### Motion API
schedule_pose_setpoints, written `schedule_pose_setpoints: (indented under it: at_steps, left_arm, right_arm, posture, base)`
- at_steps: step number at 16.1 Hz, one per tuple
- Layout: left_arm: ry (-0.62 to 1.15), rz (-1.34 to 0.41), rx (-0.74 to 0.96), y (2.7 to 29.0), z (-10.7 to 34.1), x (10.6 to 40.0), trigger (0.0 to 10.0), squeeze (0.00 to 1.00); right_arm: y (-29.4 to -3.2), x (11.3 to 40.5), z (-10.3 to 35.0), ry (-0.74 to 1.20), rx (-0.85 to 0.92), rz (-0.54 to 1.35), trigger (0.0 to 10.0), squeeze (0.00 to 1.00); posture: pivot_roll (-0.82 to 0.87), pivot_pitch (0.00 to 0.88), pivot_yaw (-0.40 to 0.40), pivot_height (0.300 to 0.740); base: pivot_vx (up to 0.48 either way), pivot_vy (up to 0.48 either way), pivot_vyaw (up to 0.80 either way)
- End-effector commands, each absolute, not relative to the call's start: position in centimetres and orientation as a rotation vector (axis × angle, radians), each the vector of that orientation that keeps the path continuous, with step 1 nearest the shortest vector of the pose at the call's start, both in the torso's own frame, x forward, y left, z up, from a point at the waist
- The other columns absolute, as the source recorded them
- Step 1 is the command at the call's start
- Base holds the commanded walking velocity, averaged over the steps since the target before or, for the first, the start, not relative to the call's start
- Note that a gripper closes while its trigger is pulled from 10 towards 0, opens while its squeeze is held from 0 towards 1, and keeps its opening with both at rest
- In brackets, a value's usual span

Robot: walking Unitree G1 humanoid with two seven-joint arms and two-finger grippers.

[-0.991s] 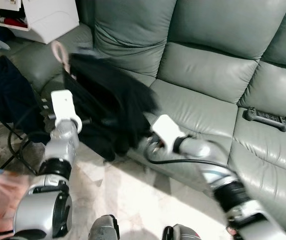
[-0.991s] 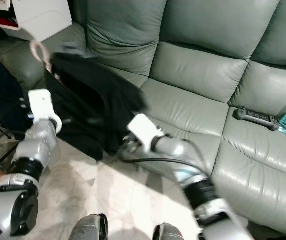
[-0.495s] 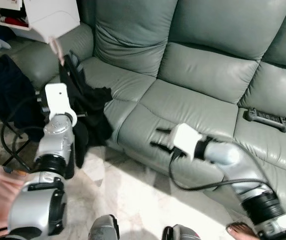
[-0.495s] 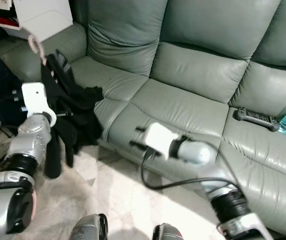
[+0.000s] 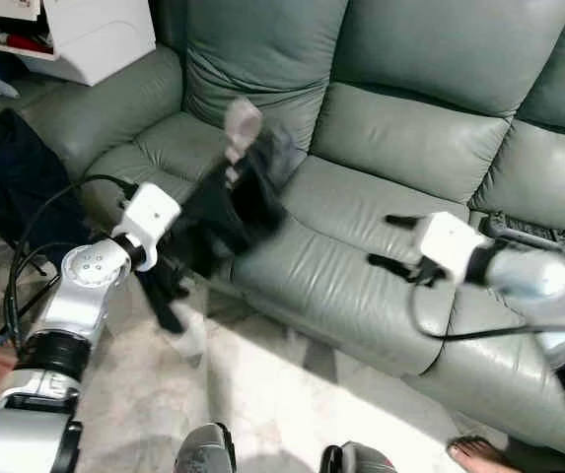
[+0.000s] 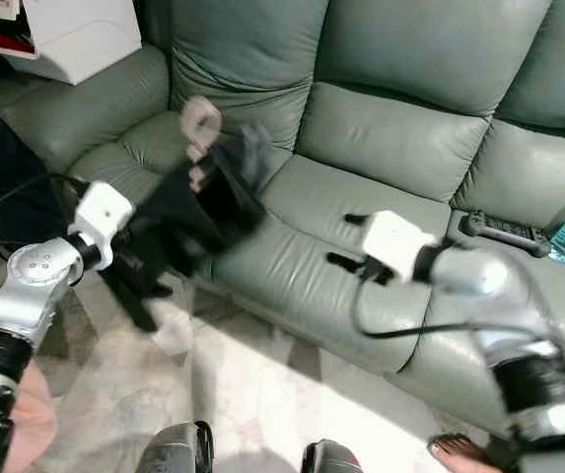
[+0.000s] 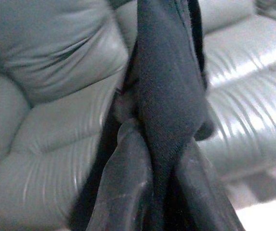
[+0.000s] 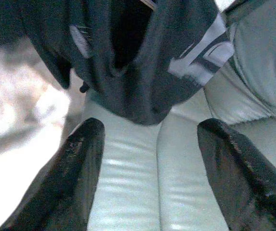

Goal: Hang hanger

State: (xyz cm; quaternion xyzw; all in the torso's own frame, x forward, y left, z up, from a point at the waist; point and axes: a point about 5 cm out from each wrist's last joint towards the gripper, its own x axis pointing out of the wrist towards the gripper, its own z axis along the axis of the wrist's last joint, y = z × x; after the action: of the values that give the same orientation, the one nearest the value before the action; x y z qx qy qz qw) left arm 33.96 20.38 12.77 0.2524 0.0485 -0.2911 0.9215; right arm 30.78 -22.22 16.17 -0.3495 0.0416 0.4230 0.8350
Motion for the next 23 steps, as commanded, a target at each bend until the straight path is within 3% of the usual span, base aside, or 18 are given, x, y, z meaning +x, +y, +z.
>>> schedule_pose_setpoints:
  at_steps: [1,3,6,12,13,14,15,16,23]
  left_arm:
    - [0.049,-0.660,0.606,20.3,13.7,34.0,0.0,0.00]
    - [0.036,-0.674,0.625,20.2,13.9,34.1,0.0,0.00]
    - [-0.034,-0.907,0.641,17.9,14.3,32.6,0.0,0.00]
    - [-0.050,-1.142,0.588,15.7,13.8,30.5,0.0,0.00]
    - [-0.053,-1.178,0.585,15.3,13.7,30.3,0.0,0.00]
    - [-0.053,-1.189,0.586,15.1,13.7,30.2,0.0,0.00]
    - [-0.066,-1.215,0.576,14.4,13.7,30.0,0.0,0.00]
    - [-0.077,-1.231,0.569,13.9,13.7,29.9,0.0,0.00]
    - [-0.100,-1.274,0.544,12.3,13.7,29.4,0.0,0.00]
  right_arm:
    - [-23.6,31.2,18.3,0.083,-0.746,0.893,10.0,1.00]
    - [-23.8,31.4,18.8,0.090,-0.764,0.898,10.0,1.00]
    - [-24.1,31.7,19.2,0.126,-0.829,0.982,10.0,1.00]
    - [-24.1,31.6,17.9,0.207,-0.811,1.082,10.0,1.00]
    - [-24.0,31.6,17.6,0.221,-0.814,1.104,10.0,0.36]
    - [-24.0,31.6,17.5,0.226,-0.815,1.112,10.0,0.14]
    - [-24.0,31.5,17.2,0.248,-0.758,1.129,4.2,0.00]
    - [-24.1,31.5,16.9,0.266,-0.722,1.139,0.0,0.00]
    - [-24.8,30.4,15.0,0.466,-0.548,1.286,0.0,0.00]
  posture:
    - [-0.05,0.079,0.030,0.740]
    - [-0.06,0.076,0.030,0.740]
    - [-0.06,0.072,0.030,0.740]
    - [-0.05,0.065,0.026,0.740]
    - [-0.05,0.066,0.031,0.740]
    - [-0.05,0.066,0.031,0.740]
    - [-0.05,0.066,0.032,0.740]
    - [-0.05,0.066,0.032,0.740]
    - [-0.05,0.073,0.026,0.740]
  base:
    - [0.000,0.000,0.00]
    - [0.000,0.000,0.00]
    - [0.000,0.000,0.00]
    - [0.000,0.000,0.00]
    - [0.000,0.000,0.00]
    - [0.000,0.000,0.00]
    - [0.000,0.000,0.00]
    - [0.000,0.000,0.00]
    - [0.000,0.000,0.00]
